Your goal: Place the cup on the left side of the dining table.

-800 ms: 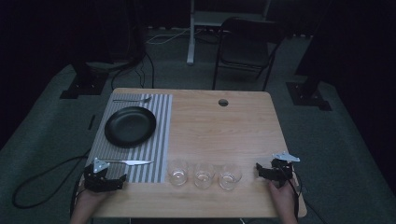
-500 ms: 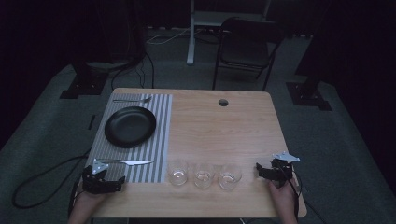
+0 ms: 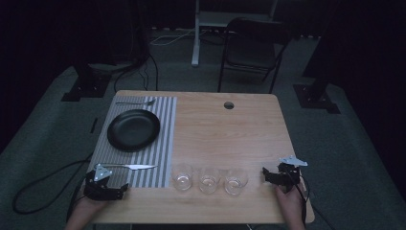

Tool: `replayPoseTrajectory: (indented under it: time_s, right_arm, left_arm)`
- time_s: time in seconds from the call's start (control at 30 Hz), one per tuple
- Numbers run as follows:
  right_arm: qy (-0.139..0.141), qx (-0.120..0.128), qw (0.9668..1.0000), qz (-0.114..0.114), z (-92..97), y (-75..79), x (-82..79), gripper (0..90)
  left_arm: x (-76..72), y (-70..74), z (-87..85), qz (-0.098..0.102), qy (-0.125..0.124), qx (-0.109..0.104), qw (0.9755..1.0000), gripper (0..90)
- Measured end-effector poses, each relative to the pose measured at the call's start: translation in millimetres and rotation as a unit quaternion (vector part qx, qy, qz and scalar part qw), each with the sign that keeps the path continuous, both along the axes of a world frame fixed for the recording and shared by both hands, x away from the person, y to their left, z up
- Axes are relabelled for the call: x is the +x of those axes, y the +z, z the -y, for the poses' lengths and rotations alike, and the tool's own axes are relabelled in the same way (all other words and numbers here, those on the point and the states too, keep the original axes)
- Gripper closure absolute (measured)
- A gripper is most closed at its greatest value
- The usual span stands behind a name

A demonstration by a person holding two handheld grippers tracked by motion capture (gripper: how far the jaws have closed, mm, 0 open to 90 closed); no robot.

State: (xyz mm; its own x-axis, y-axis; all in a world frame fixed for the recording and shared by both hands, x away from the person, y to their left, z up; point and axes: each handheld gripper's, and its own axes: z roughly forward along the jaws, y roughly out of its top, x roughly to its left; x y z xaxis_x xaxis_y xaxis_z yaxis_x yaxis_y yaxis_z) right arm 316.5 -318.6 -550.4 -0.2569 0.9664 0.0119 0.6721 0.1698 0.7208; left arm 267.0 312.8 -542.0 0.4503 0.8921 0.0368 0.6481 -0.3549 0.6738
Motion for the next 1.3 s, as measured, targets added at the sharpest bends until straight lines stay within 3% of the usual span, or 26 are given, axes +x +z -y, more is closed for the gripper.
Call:
replayPoseTrajectory:
  time_s: [0.3,0.47,0.73,0.9,1.07,1.3]
  right_arm:
    - [0.0,0.0,1.0,0.0,0.0,0.0,0.0,12.0]
    - [0.0,0.0,1.0,0.0,-0.1,0.0,0.0,12.0]
    - [0.0,0.0,1.0,0.0,0.0,0.0,0.0,12.0]
    - [0.0,0.0,1.0,0.0,0.0,0.0,0.0,12.0]
    - [0.0,0.0,1.0,0.0,0.0,0.0,0.0,12.0]
    - [0.0,0.0,1.0,0.0,0.0,0.0,0.0,12.0]
  left_arm:
    - [-2.2,7.8,11.6,-0.003,-0.036,-0.014,0.9993,2.1]
    - [-1.6,12.4,13.3,0.001,-0.048,-0.027,0.9985,2.1]
    - [-4.7,19.8,19.2,0.009,-0.063,-0.029,0.9975,2.1]
    - [-7.5,28.5,25.0,0.015,-0.079,-0.041,0.9959,2.1]
    - [-7.6,36.5,26.1,0.013,-0.095,-0.084,0.9918,2.1]
    - [-7.6,46.1,35.9,0.023,-0.112,-0.075,0.9906,2.1]
